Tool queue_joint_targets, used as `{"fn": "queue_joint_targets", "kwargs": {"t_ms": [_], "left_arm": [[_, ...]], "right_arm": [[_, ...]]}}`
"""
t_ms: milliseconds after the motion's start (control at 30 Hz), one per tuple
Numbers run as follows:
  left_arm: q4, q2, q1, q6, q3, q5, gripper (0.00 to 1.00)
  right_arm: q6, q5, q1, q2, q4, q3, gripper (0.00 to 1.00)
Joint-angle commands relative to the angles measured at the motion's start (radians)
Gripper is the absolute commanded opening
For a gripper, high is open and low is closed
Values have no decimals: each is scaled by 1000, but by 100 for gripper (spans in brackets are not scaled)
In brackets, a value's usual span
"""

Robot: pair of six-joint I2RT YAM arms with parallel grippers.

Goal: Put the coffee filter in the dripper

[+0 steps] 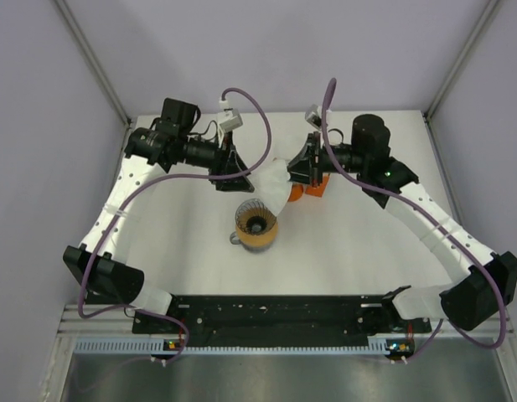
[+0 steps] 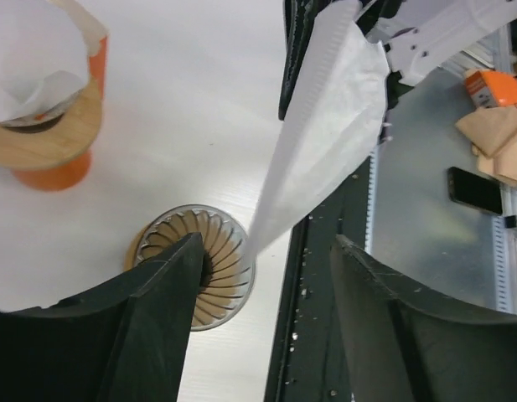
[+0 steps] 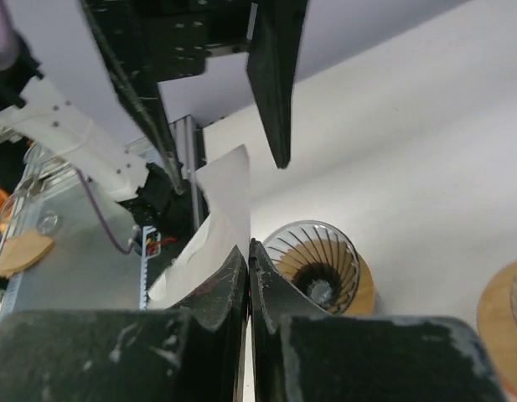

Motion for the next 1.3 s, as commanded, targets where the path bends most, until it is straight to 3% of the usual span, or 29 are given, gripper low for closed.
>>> {"fn": "queue_joint_targets", "kwargs": {"t_ms": [0, 167, 400, 600, 1000, 1267], "left_arm": [[150, -8, 14, -161, 22, -210, 73], [205, -16, 34, -255, 36, -438, 81], [198, -28, 29, -324, 33, -479, 82], [244, -51, 29, -461, -64, -476, 79], [247, -91, 32, -478, -177, -492, 76], [279, -94, 31, -504, -243, -374, 76]], "right_arm": [[20, 311, 12, 7, -245, 117, 0], [57, 683, 102, 50, -534, 233, 0], [132, 930, 242, 138, -739, 354, 0], [160, 940, 305, 278, -865, 478, 0], [129, 949, 358, 421, -996, 612, 0], [129, 943, 371, 496, -987, 641, 0]]}}
